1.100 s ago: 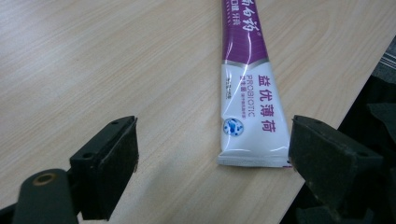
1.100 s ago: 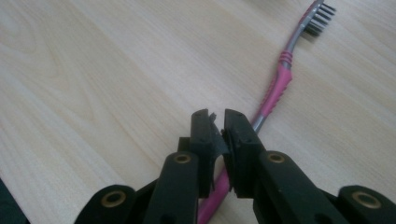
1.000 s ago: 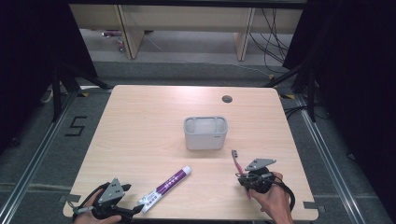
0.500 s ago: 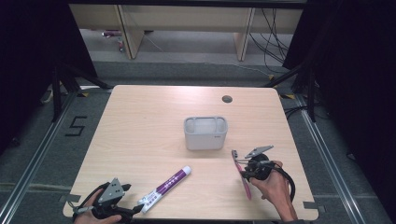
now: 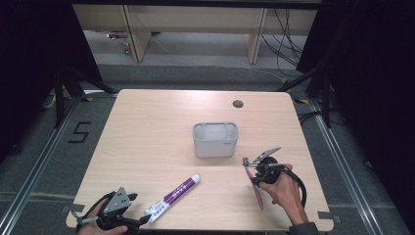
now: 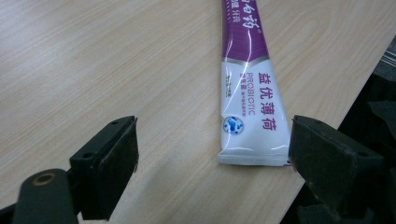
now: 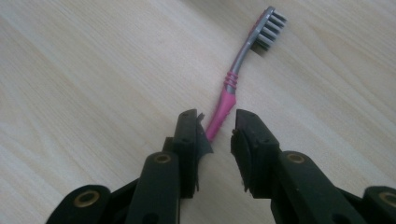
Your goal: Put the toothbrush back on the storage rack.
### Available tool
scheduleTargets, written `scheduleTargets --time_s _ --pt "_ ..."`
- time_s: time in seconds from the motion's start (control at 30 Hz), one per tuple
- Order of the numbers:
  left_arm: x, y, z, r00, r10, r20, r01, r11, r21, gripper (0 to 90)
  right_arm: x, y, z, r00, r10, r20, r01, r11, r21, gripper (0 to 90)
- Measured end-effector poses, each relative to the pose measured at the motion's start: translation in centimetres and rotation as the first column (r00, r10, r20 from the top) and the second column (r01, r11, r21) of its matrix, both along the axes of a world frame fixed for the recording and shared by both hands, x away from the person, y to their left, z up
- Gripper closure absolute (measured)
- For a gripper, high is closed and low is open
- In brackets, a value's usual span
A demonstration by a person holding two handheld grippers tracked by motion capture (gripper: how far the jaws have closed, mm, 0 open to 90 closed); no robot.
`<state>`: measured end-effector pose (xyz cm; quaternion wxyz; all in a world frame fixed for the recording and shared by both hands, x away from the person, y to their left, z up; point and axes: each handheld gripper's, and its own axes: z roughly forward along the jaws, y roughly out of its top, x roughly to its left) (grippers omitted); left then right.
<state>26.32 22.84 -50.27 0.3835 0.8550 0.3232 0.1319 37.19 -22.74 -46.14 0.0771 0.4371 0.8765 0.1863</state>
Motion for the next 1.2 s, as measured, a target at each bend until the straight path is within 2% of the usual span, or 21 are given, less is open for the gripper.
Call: scheduleTargets --time_s 0.07,0.13,0.2,0.23,0.27,0.33,0.37,0.4,0.43,0.47,0.5,0.87,0.9,1.0,1.13,1.17,1.2 --pt "0.0 0.0 0.0 1.0000 -0.001 0.002 0.001 1.0000 0.001 15.6 0.1 0.1 -0.1 0.9999 0.005 -0.012 -0.004 0.9999 0.009 70.7" --pt "0.0 0.0 0.0 1.0000 0.002 0.001 -0.002 1.0000 0.000 15.6 0.6 0.3 -0.3 0.9995 -0.001 -0.032 0.001 0.9998 -0.018 70.7" --pt "0.0 0.0 0.0 1.0000 0.003 0.000 -0.003 1.0000 -0.001 15.7 0.8 0.4 -0.4 0.9994 0.002 -0.035 -0.003 0.9995 -0.032 70.7" --pt "0.0 0.0 0.0 1.0000 0.004 0.000 -0.004 1.0000 -0.005 15.7 0.8 0.4 -0.4 0.9994 0.002 -0.035 -0.003 0.9995 -0.032 70.7" --pt "0.0 0.0 0.0 1.0000 0.002 0.001 -0.002 1.0000 -0.001 15.6 1.0 0.6 -0.5 0.9986 -0.003 -0.054 0.002 0.9997 -0.026 70.7" --pt "0.0 0.0 0.0 1.0000 0.001 0.002 -0.001 1.0000 -0.001 15.6 1.2 0.6 -0.5 0.9988 0.003 -0.048 -0.005 0.9992 -0.039 70.8" --pt "0.0 0.0 0.0 1.0000 0.000 0.000 0.000 1.0000 -0.004 15.6 1.3 0.9 -0.5 0.9968 -0.020 -0.078 0.018 0.9992 -0.037 70.9" --pt "0.0 0.0 0.0 1.0000 0.000 0.000 0.000 1.0000 -0.004 15.6 1.3 0.9 -0.5 0.9968 -0.020 -0.078 0.018 0.9992 -0.037 70.9" --pt "0.0 0.0 0.0 1.0000 0.001 0.000 -0.001 1.0000 -0.004 15.6 1.6 0.9 -0.5 0.9971 0.001 -0.076 -0.005 0.9988 -0.049 71.4" --pt "0.0 0.0 0.0 1.0000 0.002 0.000 -0.002 1.0000 -0.005 15.6 1.7 0.9 -0.6 0.9975 0.000 -0.071 -0.004 0.9986 -0.053 71.4" --pt "0.0 0.0 0.0 1.0000 0.003 0.000 -0.003 1.0000 -0.005 15.6 1.8 1.0 -0.6 0.9963 -0.007 -0.086 0.002 0.9985 -0.055 71.5" --pt "0.0 0.0 0.0 1.0000 0.002 0.000 -0.002 1.0000 -0.005 15.6 2.3 1.5 -1.0 0.9915 0.014 -0.130 -0.027 0.9947 -0.100 71.8" --pt "0.0 0.0 0.0 1.0000 0.004 0.002 -0.004 1.0000 0.000 15.6 2.3 1.6 -1.0 0.9893 -0.007 -0.146 -0.008 0.9949 -0.101 72.0" --pt "0.0 0.0 0.0 1.0000 0.001 0.000 -0.001 1.0000 -0.005 15.6 2.6 1.6 -1.1 0.9876 0.014 -0.157 -0.033 0.9924 -0.118 73.8" --pt "0.0 0.0 0.0 1.0000 0.002 0.002 -0.002 1.0000 -0.009 15.6 2.9 1.6 -1.2 0.9846 0.012 -0.174 -0.035 0.9902 -0.135 76.4" --pt "0.0 0.0 0.0 1.0000 0.001 0.000 -0.001 1.0000 -0.005 15.6 3.1 1.6 -1.3 0.9825 0.024 -0.185 -0.050 0.9892 -0.137 77.8" --pt "0.0 0.0 0.0 1.0000 0.000 0.000 0.000 1.0000 -0.005 15.6 3.1 1.7 -1.2 0.9789 0.008 -0.204 -0.037 0.9893 -0.141 78.4"
